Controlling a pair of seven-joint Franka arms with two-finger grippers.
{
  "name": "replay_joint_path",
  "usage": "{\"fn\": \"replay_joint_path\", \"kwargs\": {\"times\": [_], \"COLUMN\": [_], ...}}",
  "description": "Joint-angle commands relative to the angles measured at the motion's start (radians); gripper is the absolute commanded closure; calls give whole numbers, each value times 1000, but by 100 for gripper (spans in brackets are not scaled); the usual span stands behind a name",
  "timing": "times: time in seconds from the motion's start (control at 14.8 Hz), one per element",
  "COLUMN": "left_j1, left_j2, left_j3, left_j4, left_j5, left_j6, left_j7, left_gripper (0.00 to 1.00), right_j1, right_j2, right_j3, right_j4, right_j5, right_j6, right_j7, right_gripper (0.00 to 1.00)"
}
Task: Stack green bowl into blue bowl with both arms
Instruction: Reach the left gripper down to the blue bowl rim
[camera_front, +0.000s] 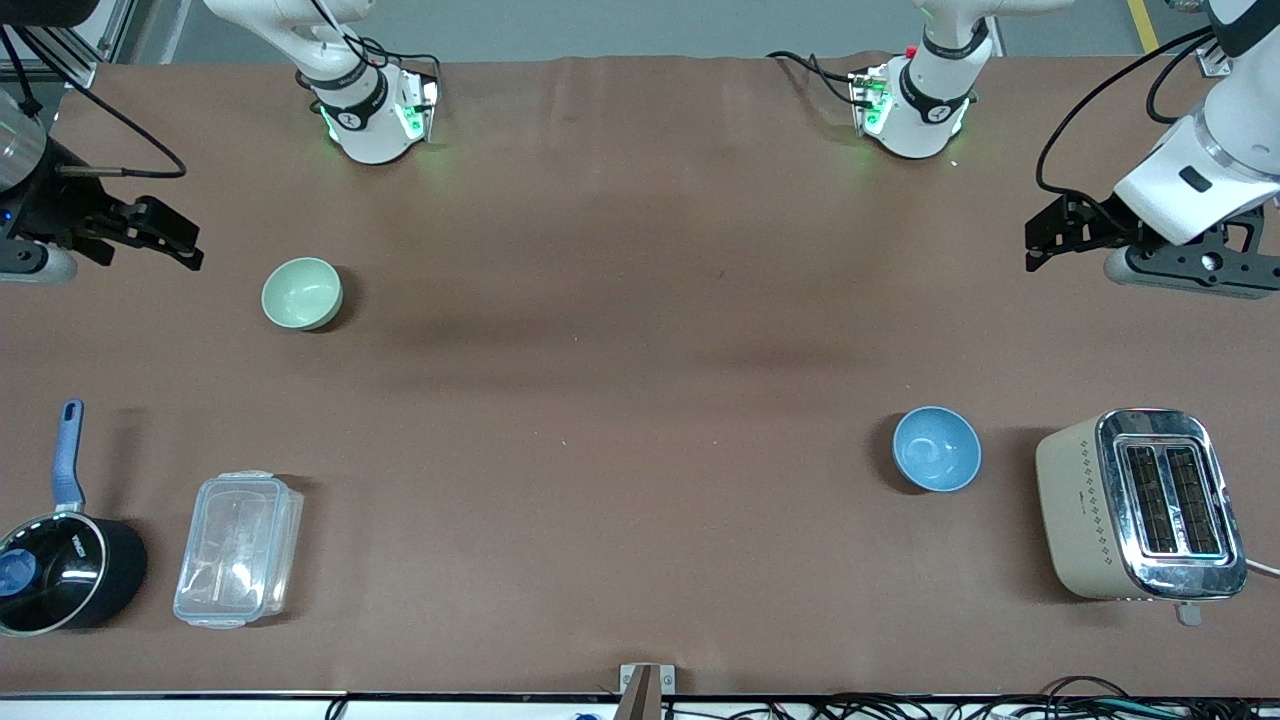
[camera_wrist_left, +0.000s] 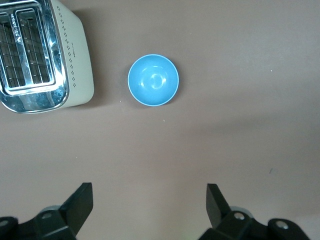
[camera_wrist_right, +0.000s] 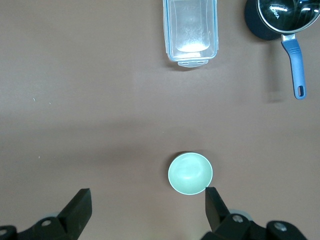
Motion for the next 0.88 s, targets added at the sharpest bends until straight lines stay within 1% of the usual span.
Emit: {"fn": "replay_joint_path", "kwargs": {"times": [0.0, 0.2, 0.34, 0.54, 0.75, 0.81], "left_j1": [-2, 5, 18, 27, 47, 49], "left_j2": [5, 8, 32, 135, 259, 299], "left_j3": [4, 7, 10, 13, 13, 13], "left_j4": [21, 24, -1, -25, -47, -53], "left_j5": [-6, -6, -6, 0, 3, 3], "left_j6": [-7, -7, 14, 126, 266, 302], "left_j7": [-14, -14, -15, -36, -108, -135], "left_gripper": [0, 0, 0, 0, 0, 0], "right_j1": [-6, -6, -6, -11, -70, -104], "right_j2": [0, 0, 0, -2, -3, -5], "right_j3": [3, 3, 3, 2, 2, 0], "right_j4": [-5, -7, -8, -23, -79, -109], "right_j5": [1, 1, 1, 1, 9, 35], "right_j6": [6, 7, 6, 9, 30, 39], "right_j7": [0, 0, -5, -11, -67, -102], "right_gripper": [0, 0, 0, 0, 0, 0]}}
